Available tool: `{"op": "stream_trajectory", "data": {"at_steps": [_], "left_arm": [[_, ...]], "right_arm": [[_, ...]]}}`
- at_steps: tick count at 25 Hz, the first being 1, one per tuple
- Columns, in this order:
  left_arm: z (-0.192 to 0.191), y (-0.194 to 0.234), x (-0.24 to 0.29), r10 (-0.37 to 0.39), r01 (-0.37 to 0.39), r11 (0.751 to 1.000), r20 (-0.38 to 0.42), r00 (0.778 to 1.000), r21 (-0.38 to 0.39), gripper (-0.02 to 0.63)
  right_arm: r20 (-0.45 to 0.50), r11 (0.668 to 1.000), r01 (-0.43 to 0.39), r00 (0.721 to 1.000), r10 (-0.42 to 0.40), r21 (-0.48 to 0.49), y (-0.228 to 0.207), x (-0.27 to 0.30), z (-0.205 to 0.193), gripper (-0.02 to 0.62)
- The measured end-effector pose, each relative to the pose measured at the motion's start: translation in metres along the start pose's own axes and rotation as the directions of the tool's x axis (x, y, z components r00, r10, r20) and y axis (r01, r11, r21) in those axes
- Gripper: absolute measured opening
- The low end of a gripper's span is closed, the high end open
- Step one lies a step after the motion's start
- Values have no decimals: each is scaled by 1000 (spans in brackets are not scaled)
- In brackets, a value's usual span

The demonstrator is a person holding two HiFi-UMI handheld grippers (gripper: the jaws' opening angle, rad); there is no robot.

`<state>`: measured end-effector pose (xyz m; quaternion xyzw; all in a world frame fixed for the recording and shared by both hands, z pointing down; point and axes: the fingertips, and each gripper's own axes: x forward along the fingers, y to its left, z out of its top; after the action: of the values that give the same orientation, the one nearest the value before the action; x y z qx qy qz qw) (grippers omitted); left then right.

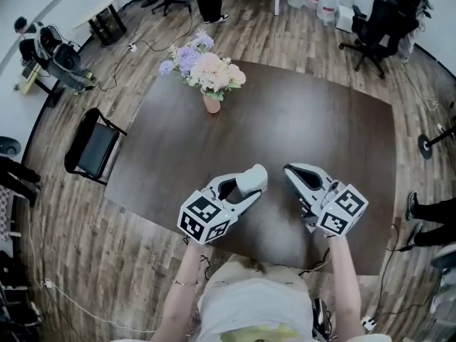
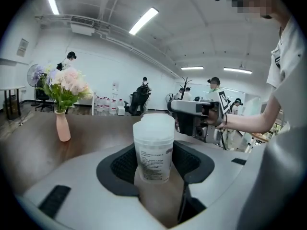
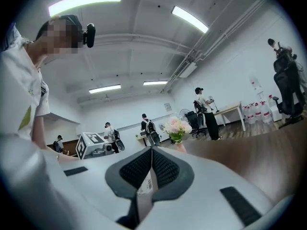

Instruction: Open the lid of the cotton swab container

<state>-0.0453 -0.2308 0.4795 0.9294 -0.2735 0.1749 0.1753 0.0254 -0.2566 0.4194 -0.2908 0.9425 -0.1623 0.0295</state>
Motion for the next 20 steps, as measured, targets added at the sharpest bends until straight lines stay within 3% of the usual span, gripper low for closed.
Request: {"op": "stream_trajectory", "data": {"at_steps": [5, 11, 18, 20], "left_arm": [[10, -24, -13, -73, 73, 996, -3, 997, 44, 232], [20, -42, -24, -143, 144, 985, -13, 990, 93, 232], [33, -57, -35, -197, 197, 971, -11, 980, 136, 232], [35, -61, -36, -212, 211, 966, -11, 977, 146, 232]], "right_arm": [[-3, 988, -149, 989, 149, -33, 32, -3, 21, 23], [-88, 951, -300, 952, 294, -79, 59, -3, 31, 28], [-216, 908, -414, 894, 391, -70, 78, -1, 30, 147], [-250, 893, -446, 872, 420, -54, 84, 1, 28, 209]]}}
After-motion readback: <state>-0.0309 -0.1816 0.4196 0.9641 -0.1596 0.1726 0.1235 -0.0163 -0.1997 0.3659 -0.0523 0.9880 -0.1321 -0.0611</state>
